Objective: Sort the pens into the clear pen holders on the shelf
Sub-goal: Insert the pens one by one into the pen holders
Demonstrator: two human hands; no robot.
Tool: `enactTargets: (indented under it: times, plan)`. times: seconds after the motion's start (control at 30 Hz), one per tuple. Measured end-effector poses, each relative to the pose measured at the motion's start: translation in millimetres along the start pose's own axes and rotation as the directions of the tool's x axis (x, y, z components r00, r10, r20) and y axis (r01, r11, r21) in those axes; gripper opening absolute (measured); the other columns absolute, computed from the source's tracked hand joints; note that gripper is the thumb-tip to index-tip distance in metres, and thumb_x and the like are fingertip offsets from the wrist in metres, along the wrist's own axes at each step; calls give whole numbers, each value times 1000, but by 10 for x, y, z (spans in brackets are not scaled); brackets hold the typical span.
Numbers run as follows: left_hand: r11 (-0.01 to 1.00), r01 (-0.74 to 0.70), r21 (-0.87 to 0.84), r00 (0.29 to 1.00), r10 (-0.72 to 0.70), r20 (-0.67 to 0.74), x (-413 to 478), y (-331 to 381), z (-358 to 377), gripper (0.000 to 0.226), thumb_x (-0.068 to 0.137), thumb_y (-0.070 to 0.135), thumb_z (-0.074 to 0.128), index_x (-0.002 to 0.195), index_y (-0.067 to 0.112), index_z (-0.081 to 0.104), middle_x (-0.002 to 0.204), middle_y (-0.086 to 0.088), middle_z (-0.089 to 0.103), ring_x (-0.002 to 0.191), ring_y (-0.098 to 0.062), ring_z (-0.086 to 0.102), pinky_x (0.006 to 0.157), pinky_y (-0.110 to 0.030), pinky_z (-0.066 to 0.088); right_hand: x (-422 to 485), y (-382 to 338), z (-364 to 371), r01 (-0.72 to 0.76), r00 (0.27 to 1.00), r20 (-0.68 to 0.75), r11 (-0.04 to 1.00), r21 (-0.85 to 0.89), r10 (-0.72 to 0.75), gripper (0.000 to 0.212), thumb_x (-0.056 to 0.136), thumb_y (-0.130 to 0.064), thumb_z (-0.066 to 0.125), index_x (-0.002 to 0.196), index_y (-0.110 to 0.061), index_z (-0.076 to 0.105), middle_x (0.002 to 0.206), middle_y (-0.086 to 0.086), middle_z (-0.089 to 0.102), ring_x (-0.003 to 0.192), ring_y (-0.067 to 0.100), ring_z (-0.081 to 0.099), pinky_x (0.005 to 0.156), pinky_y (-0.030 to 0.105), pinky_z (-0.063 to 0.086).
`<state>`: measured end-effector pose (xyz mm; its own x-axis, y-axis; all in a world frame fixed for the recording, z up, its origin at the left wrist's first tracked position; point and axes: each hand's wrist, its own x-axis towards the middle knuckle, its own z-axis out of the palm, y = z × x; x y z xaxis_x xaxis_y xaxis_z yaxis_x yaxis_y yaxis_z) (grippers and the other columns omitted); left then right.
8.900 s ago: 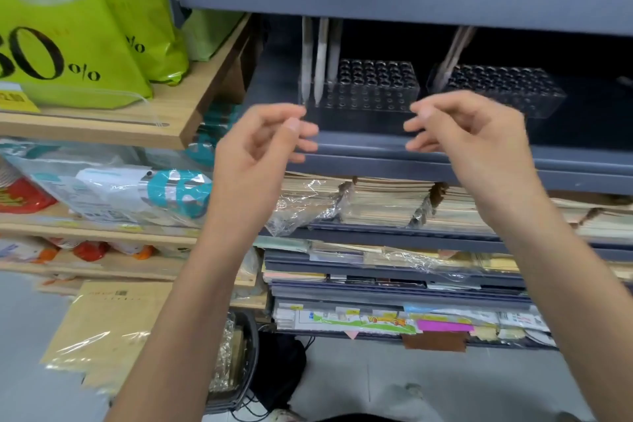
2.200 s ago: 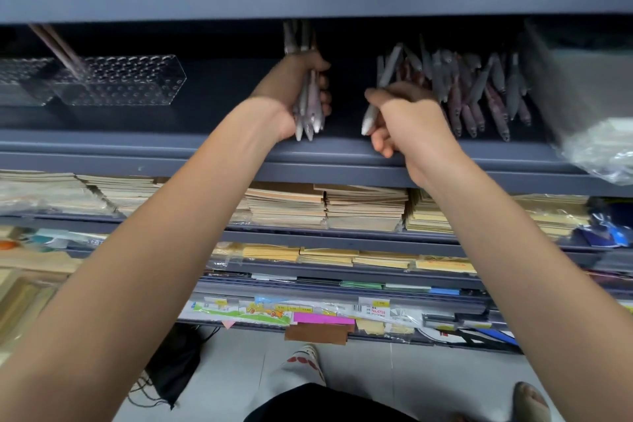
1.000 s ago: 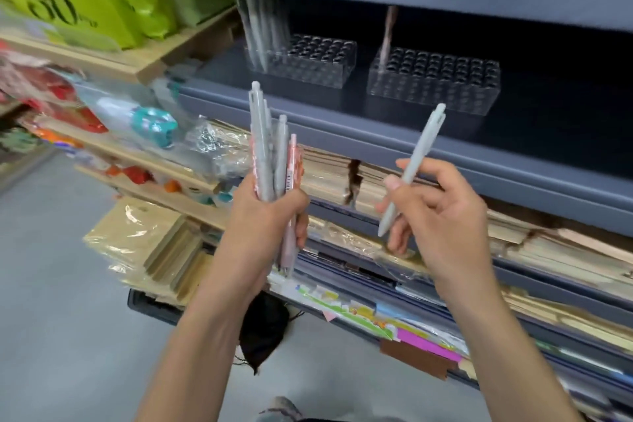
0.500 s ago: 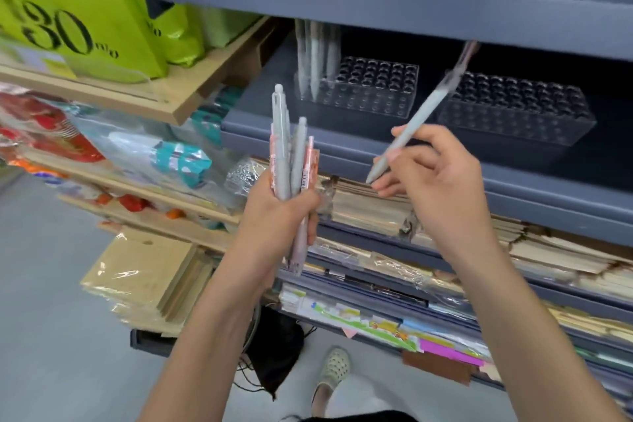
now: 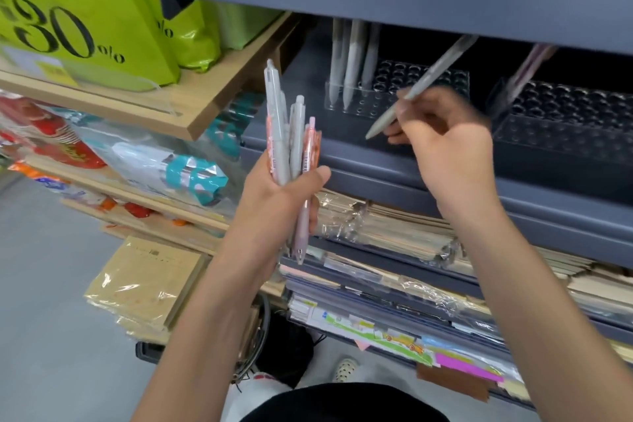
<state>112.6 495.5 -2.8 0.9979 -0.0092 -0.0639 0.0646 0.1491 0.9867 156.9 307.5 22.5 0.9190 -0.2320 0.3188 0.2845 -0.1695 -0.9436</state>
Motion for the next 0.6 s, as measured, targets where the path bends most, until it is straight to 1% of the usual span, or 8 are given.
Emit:
enactTargets:
  times: [0.1,0.17,0.23,0.3,0.4,0.47,0.53,0.6]
  plan:
    - [1000,3,-6,999,-3,41,64,10,-45,16,91,15,70,100,17,57,65,-2,52,58,-20,50,53,-34,49,141,-49,45,78,990,-120,997,22,-75,15,88,-10,64,91,-24,60,77,-6,71,73,14,70,70,30,58]
    - [1000,13,-9,998,-12,66,108,29,-84,18,92,16,70,103,16,57,70,-5,52,59,-21,50,54,-33,48,236,-72,88,112,977,-183,994,5,-109,14,86,-13,64,89,-26,59,74,-9,71,72,16,68,71,37,59]
    - [1000,21,0,996,-21,90,146,51,-132,23,91,20,71,108,15,56,74,-5,55,61,-19,52,55,-30,49,315,-83,152,126,968,-208,988,-87,-142,11,84,-22,63,87,-31,58,76,-8,72,78,19,70,78,46,58]
    - [1000,26,10,994,-27,107,178,72,-186,27,91,23,72,111,17,55,77,-4,58,61,-18,54,56,-29,50,381,-72,220,116,969,-192,971,-208,-157,7,84,-29,61,89,-27,59,87,0,73,86,22,71,83,49,55]
    - [999,40,2,993,-40,111,230,93,-273,28,90,26,72,111,18,56,75,-2,60,59,-16,54,55,-28,51,445,-79,304,51,980,-162,933,-355,-115,27,88,-27,57,108,-10,62,98,5,73,92,23,69,85,47,54]
    - [999,45,-1,992,-45,115,263,102,-327,27,91,24,72,110,16,56,73,-1,60,57,-15,54,53,-28,51,477,-80,337,35,985,-135,900,-435,-104,25,91,-21,55,111,-8,62,102,7,72,93,26,67,86,41,52]
    - [999,54,-3,991,-53,126,294,104,-376,27,90,23,73,110,15,56,73,0,61,56,-15,54,52,-28,50,495,-93,366,33,985,-121,818,-574,-125,19,93,-19,54,104,-12,67,114,6,69,98,27,64,84,24,44]
    - [998,61,-1,988,-60,139,319,102,-417,29,89,23,73,111,16,56,73,0,62,57,-15,55,53,-28,50,496,-117,396,7,980,-148,772,-635,-131,15,93,-22,55,87,-21,69,123,0,65,105,28,61,81,23,41]
